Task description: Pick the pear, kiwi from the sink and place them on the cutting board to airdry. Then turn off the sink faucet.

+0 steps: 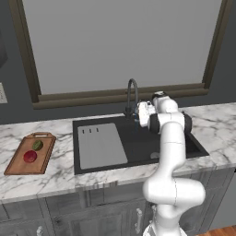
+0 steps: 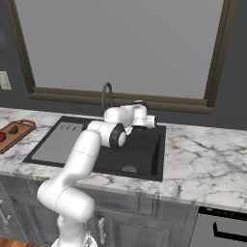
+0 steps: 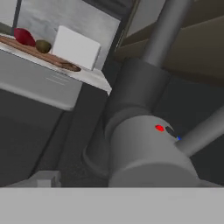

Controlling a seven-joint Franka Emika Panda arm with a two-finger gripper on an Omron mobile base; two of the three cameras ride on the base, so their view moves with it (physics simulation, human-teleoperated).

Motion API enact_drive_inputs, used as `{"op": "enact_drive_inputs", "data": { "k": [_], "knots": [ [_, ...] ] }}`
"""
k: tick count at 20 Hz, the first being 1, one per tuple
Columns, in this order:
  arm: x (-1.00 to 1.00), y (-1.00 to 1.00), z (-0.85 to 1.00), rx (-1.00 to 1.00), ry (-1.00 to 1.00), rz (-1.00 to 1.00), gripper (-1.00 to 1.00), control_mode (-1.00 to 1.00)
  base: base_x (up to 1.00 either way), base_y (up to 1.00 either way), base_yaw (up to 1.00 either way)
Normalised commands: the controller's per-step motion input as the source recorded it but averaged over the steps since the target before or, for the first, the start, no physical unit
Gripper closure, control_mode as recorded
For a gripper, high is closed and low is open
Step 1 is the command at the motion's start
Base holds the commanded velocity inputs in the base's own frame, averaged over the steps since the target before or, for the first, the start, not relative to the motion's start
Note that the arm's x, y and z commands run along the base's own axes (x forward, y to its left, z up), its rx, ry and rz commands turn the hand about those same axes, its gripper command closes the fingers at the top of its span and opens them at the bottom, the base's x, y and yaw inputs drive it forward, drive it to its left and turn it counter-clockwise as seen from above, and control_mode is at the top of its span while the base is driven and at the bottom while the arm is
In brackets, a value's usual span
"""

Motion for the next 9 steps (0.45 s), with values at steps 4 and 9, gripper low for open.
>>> {"op": "enact_drive_inputs", "data": {
  "k": [4,9],
  "knots": [
    [0.37,1.00,0.02,-0.36,-0.25,0.00,-1.00,-1.00,0.00,0.00,0.00],
    [0.36,1.00,0.01,-0.41,-0.21,0.00,-1.00,-1.00,0.00,0.00,0.00]
  ]
}}
